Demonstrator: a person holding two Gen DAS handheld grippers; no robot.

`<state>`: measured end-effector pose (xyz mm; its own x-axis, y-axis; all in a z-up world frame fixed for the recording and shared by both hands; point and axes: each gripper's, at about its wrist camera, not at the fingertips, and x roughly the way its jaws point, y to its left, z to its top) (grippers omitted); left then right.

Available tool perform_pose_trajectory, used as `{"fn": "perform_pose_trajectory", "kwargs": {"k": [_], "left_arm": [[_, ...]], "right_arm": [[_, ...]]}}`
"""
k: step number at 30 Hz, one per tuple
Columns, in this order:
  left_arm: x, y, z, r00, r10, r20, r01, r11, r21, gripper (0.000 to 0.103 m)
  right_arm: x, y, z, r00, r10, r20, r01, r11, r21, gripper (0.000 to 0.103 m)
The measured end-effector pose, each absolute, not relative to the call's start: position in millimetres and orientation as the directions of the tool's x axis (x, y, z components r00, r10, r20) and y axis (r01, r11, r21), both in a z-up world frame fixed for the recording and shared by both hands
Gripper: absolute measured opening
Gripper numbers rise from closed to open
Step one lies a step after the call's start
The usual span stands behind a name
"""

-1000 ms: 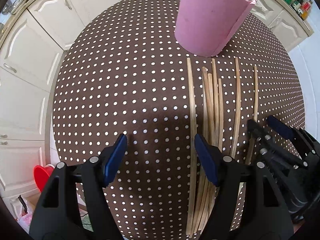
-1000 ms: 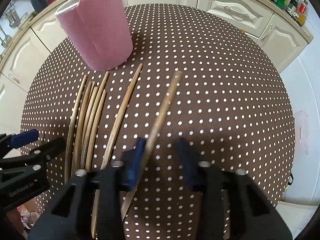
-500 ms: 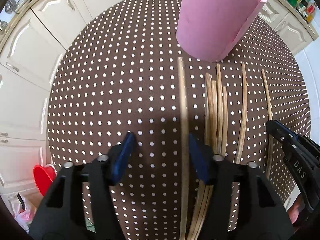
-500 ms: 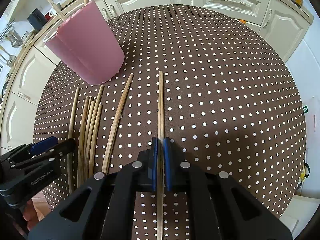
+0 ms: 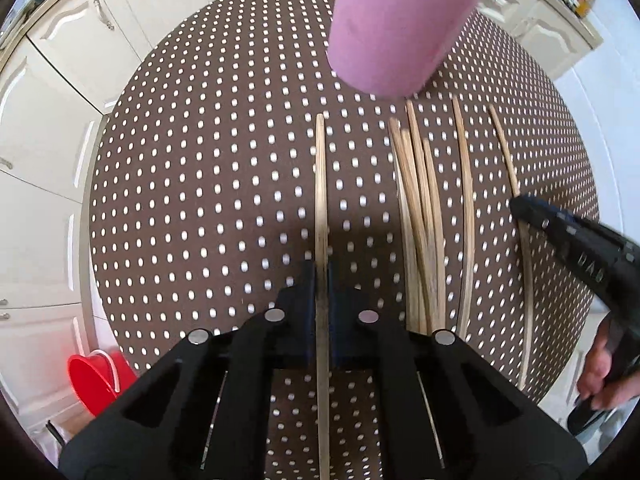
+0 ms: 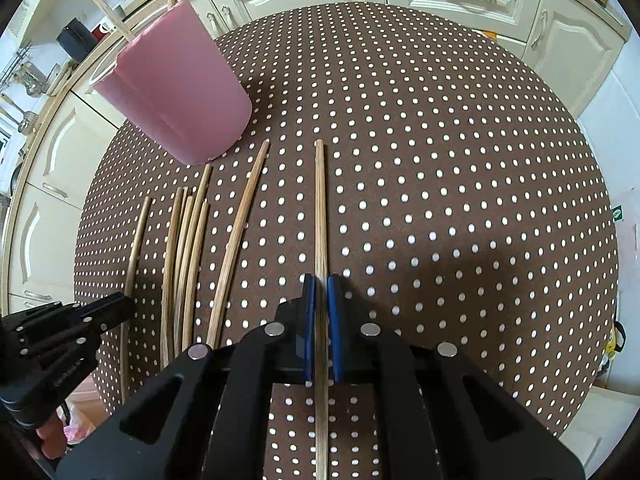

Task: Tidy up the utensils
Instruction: 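Close the right gripper on another chopstick from the pile, then lift the chopsticks held in both grippers and carry them over the pink cup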

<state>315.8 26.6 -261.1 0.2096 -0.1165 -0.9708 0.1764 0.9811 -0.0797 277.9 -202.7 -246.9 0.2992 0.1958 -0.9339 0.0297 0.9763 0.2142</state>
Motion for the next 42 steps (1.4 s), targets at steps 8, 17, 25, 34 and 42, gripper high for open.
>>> {"fn": "perform_pose_trajectory", "kwargs": {"k": [8, 17, 25, 34, 42], "left_arm": [[307.5, 26.4, -272.1, 0.209, -0.076, -0.975, 0.144, 0.989, -0.047, 0.01], [317.7, 13.8, -262.5, 0.21, -0.059, -0.976, 0.063, 0.997, -0.046, 0.01], [318.0, 11.5, -247.8, 0.249, -0.048, -0.967, 0.083, 0.996, -0.028, 0.007], [315.3, 20.4, -203.9, 0.359, 0.004, -0.933, 0.025, 1.0, 0.014, 0.007], [313.5, 29.2, -139.3, 0.498, -0.002, -0.867, -0.029, 0.999, -0.019, 0.007]], "right_arm": [[273.7, -202.2, -247.6, 0.294, 0.186, -0.938, 0.041, 0.978, 0.206, 0.008], [278.3, -199.7, -246.5, 0.292, 0.175, -0.94, 0.055, 0.978, 0.2, 0.006], [277.8, -211.5, -219.6, 0.35, 0.238, -0.906, 0.075, 0.957, 0.28, 0.006], [279.1, -221.0, -164.8, 0.477, 0.281, -0.833, 0.061, 0.935, 0.35, 0.006], [281.6, -211.2, -111.5, 0.58, 0.282, -0.764, -0.004, 0.939, 0.343, 0.006]]}}
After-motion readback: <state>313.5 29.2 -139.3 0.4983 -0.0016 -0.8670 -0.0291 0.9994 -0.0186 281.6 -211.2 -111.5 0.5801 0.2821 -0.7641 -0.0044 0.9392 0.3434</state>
